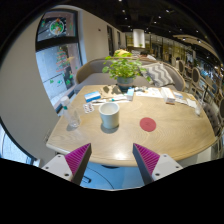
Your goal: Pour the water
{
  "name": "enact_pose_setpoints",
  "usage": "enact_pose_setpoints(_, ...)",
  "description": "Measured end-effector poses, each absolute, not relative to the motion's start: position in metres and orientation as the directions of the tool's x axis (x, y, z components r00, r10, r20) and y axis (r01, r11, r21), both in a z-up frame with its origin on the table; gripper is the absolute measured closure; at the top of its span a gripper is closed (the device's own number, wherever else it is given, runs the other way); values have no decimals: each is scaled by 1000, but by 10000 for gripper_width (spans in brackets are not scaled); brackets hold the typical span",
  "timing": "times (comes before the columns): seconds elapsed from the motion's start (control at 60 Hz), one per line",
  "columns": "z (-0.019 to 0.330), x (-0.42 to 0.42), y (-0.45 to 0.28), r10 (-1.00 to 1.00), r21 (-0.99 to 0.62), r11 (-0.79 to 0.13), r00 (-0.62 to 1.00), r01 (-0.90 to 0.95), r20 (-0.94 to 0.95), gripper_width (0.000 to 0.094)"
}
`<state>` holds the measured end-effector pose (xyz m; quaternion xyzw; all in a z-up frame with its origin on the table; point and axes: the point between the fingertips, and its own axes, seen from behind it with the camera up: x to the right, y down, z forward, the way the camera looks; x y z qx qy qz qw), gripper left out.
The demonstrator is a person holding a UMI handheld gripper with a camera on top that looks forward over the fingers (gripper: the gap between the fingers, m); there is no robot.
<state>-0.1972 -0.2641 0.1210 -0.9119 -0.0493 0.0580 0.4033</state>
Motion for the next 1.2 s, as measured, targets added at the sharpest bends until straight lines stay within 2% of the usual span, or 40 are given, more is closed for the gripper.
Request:
enact_pose_setpoints(0.283, 110, -377, -196, 233, -820, -571, 967, 49, -104, 77)
enact_pose_setpoints(0.567, 62, -436, -95, 180, -873, -487, 982, 31, -66, 91)
enact_pose_setpoints(0.667, 42, -435, -71, 151, -873, -485, 988, 41, -37, 162)
enact_pose_setpoints(0.817, 28, -438, -59, 152, -879, -476, 987, 33, -45, 416)
enact_pose_setpoints(1.05, 37, -434, -63, 155, -890, -452, 988, 59, -13, 528)
enact_pose_setpoints(1.133, 55, -435, -66, 159, -894, -447, 986, 25, -52, 528)
enact_pose_setpoints(1.2, 84, -435, -68, 158, -903, -427, 980, -43, -122, 529)
